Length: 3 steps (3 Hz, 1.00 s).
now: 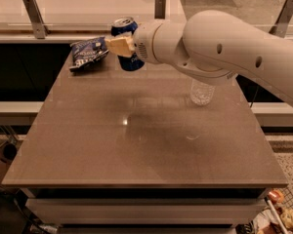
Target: Move pepsi can near blue chip bag
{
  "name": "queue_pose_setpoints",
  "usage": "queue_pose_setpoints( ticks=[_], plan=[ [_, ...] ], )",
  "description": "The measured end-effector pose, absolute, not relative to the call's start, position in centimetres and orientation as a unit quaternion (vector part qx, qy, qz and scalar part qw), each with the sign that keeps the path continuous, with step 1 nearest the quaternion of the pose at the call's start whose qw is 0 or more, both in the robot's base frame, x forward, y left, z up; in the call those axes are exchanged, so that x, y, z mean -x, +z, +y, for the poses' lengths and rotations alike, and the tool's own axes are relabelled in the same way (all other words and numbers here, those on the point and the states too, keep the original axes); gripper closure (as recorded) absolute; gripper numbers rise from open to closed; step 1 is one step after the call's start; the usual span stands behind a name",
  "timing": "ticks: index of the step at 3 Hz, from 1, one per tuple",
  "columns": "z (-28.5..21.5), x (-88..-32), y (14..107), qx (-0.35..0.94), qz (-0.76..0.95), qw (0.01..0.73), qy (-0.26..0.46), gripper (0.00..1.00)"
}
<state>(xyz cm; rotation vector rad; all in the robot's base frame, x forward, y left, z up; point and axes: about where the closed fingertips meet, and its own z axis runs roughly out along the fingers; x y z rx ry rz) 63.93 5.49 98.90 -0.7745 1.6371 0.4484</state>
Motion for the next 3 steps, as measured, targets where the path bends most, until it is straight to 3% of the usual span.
queue_pose_setpoints(
  ticks=[3],
  plan=[
    [6.2,-67.9,96.4,0.291,0.723,0.609,0.146,1.00]
  ],
)
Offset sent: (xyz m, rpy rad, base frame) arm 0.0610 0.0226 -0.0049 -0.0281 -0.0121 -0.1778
